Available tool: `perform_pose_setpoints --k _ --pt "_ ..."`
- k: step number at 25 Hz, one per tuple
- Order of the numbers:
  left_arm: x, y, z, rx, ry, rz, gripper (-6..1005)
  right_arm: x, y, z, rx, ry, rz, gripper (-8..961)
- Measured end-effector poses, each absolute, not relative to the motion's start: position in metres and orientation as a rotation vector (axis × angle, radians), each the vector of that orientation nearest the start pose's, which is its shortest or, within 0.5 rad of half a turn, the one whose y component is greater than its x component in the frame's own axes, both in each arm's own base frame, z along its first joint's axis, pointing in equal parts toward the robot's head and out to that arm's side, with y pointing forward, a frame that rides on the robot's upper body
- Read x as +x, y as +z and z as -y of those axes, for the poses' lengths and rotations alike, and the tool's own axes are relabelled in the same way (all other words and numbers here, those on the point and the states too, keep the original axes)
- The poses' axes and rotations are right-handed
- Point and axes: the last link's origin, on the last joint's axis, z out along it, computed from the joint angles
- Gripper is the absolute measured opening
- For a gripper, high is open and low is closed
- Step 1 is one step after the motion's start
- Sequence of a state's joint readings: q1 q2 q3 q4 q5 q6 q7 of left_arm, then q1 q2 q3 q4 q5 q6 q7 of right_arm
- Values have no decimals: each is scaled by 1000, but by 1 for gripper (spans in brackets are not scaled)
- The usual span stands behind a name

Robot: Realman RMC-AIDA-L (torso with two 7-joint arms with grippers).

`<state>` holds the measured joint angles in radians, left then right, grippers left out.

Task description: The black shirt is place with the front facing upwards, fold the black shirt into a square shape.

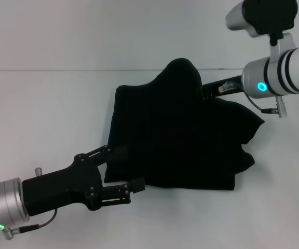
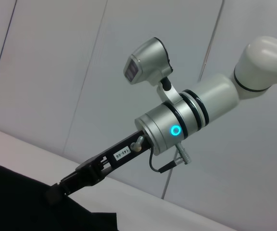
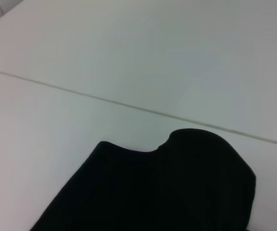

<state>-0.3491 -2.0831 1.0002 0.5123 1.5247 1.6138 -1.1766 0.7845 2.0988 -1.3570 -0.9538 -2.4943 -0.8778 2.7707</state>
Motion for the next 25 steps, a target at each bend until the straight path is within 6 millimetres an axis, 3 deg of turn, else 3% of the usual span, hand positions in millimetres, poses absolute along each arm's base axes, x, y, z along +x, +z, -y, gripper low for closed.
perform_pose_setpoints --k 25 --pt "-266 -27 -278 -2618 -1079 608 937 181 -23 -432 -2171 226 -1214 32"
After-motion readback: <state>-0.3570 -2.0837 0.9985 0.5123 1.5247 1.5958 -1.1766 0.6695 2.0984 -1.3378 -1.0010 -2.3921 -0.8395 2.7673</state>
